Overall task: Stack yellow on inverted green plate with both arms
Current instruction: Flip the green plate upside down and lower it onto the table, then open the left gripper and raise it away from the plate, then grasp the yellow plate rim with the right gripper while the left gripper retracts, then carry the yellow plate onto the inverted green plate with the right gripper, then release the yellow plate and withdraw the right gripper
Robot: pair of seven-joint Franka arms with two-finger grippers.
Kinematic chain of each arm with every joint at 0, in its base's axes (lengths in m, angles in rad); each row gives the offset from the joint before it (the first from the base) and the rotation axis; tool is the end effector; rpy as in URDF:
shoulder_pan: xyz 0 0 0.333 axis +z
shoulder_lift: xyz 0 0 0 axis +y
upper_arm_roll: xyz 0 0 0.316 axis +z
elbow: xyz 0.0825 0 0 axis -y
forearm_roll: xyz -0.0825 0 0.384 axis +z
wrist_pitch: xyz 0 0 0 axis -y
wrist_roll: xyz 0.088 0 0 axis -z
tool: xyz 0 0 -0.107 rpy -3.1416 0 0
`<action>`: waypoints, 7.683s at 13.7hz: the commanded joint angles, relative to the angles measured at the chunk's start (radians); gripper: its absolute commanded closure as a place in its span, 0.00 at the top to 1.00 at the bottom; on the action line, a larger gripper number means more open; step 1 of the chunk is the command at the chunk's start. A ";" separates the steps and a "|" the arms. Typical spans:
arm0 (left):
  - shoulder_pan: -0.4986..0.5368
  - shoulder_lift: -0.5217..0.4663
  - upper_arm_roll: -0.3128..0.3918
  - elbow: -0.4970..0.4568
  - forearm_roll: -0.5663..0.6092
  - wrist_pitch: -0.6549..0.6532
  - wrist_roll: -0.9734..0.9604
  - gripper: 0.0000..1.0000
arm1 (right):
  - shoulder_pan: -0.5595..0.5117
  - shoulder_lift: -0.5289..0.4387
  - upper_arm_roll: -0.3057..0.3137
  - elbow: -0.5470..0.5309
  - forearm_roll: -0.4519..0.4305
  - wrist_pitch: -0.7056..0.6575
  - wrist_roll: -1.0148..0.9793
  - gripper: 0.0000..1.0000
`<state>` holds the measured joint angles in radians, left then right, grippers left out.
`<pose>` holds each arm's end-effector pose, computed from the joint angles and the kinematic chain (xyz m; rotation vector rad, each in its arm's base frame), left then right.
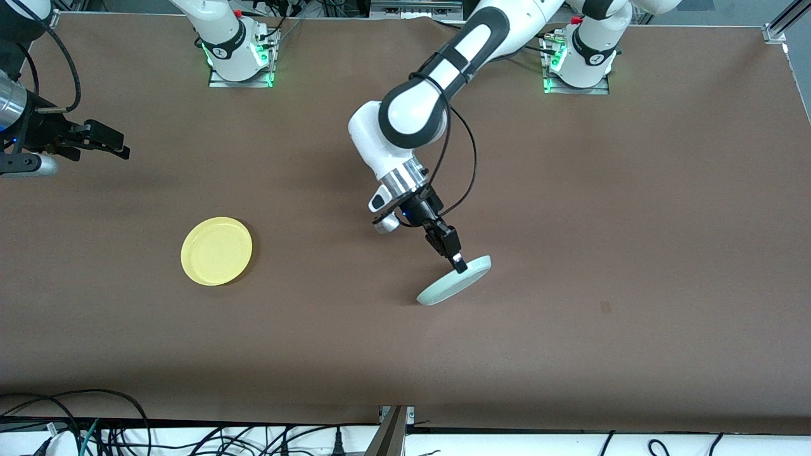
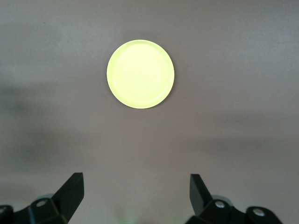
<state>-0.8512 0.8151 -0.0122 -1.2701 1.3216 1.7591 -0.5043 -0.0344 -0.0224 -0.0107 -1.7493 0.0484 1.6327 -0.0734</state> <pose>0.5501 -0.5073 0.3004 -1.7510 0.8292 -0.6275 0.5448 -0.0197 0.5579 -3.0843 -0.0355 0.1407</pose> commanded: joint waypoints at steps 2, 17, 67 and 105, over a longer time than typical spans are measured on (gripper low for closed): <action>-0.058 0.081 0.017 0.043 0.065 -0.096 -0.066 0.00 | -0.004 -0.002 0.003 0.011 0.016 -0.016 0.015 1.00; -0.123 0.180 -0.066 0.052 0.047 -0.164 -0.279 0.00 | -0.005 -0.001 0.003 0.011 0.016 -0.016 0.015 1.00; 0.914 -0.582 -0.023 -0.192 -1.315 -0.109 0.556 1.00 | -0.047 0.555 0.033 -0.016 0.083 0.512 0.004 0.00; 0.931 -0.540 -0.032 -0.157 -1.329 -0.109 0.558 1.00 | 0.473 0.491 -0.014 0.257 0.049 0.336 0.492 1.00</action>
<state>0.0724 0.2752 -0.0440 -1.4352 0.0278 1.6496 0.0269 0.4370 0.5542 0.0091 -1.4581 0.1673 2.0726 0.4221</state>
